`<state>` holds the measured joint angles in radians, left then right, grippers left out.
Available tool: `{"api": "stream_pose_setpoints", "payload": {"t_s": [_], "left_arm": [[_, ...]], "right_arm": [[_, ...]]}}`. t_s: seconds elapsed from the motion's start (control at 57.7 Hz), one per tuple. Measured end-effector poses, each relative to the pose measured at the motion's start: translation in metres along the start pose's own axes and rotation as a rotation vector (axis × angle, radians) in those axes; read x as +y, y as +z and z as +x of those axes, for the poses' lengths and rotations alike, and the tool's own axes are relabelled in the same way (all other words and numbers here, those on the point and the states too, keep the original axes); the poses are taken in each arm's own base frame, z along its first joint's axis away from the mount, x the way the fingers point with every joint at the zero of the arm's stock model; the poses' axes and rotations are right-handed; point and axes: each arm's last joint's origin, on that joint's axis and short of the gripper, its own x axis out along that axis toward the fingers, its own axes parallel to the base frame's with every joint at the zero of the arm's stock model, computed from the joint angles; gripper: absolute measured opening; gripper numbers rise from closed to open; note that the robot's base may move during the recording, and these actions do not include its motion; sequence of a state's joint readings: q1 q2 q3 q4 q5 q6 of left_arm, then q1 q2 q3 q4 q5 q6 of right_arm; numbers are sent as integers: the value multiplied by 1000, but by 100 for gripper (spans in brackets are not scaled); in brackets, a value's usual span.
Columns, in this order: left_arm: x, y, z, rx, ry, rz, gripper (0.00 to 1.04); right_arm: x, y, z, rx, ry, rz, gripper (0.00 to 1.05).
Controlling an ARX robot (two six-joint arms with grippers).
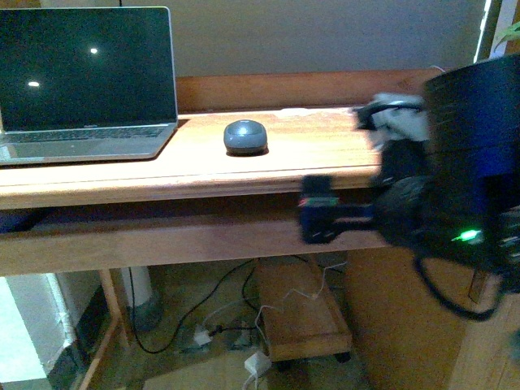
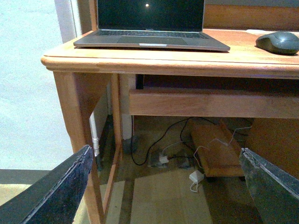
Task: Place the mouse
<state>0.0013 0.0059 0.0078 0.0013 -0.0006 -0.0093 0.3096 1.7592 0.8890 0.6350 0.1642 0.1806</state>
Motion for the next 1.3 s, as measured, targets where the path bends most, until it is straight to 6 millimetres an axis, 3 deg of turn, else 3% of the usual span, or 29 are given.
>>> {"api": "stream_pose_setpoints", "payload": {"t_s": [0.087,0.191,0.312,0.468,0.52,0.572,0.624,0.728,0.953,1.092,1.3], "left_arm": [[0,0,0,0,0,0,97],[0,0,0,0,0,0,97],[0,0,0,0,0,0,97],[0,0,0,0,0,0,97],[0,0,0,0,-1,0,97],[0,0,0,0,0,0,97],[0,0,0,0,0,0,97],[0,0,0,0,0,0,97],[0,0,0,0,0,1,97],[0,0,0,0,0,0,97],[0,0,0,0,0,0,97]], "right_arm": [[-34,14,-49,-34,-39,90,97],[-56,3,-114,0,-3,154,97],[-63,-23,-176,17,53,190,97],[-62,-47,-229,-31,145,255,97],[-62,-52,-237,-41,146,252,97],[-62,-60,-244,-125,53,168,90],[-66,-68,-250,-214,-72,35,77],[-71,-69,-253,-242,-80,-80,51],[-81,-73,-254,-249,-119,-118,2],[-81,-73,-254,-249,-120,-120,3],[-81,-73,-254,-249,-121,-121,38]]}}
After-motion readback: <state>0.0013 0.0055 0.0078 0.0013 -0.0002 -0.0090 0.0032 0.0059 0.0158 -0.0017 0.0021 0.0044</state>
